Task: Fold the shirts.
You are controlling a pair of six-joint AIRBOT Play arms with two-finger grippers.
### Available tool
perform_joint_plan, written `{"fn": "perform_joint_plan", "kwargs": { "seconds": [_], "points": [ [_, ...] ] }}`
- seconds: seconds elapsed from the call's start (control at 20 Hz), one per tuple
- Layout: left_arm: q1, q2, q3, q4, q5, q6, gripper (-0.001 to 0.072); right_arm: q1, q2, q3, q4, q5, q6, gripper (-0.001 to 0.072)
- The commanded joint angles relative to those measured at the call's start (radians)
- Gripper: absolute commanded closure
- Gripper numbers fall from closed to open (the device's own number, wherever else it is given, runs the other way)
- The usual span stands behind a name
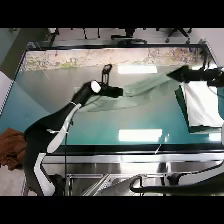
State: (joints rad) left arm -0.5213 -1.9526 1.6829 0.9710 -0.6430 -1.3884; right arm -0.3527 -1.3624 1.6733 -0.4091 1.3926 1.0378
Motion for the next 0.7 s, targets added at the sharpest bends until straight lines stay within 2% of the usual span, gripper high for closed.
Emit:
{"fn": "perform_joint_plan", "kwargs": {
  "seconds": [0.0,0.05,0.1,0.25,0.4,0.5,0.65],
  "points": [
    [-0.090,-0.062,-0.024,0.003,0.168,0.000,0.0689,0.000,0.081,0.072,0.081,0.106,0.117,0.0696],
    [-0.105,-0.105,0.012,0.003,0.137,0.000,0.0689,0.000,0.095,0.072,0.081,0.112,0.124,0.0696],
    [-0.112,-0.145,0.073,-0.005,0.082,-0.035,0.0689,0.003,0.104,0.072,0.081,0.122,0.136,0.0696],
    [-0.122,-0.217,0.252,-0.005,-0.042,-0.039,0.0689,0.023,0.104,0.072,0.076,0.145,0.145,0.0696],
    [-0.103,-0.215,0.389,-0.005,-0.269,-0.050,0.0689,0.039,0.098,0.072,0.074,0.150,0.158,0.0696],
    [-0.061,-0.159,0.430,-0.005,-0.446,-0.060,0.0690,0.049,0.094,0.072,0.073,0.150,0.167,0.0696],
    [0.056,0.056,0.332,-0.005,-0.543,-0.037,0.0690,0.100,0.092,0.072,0.073,0.105,0.167,0.0696]
  ]
}}
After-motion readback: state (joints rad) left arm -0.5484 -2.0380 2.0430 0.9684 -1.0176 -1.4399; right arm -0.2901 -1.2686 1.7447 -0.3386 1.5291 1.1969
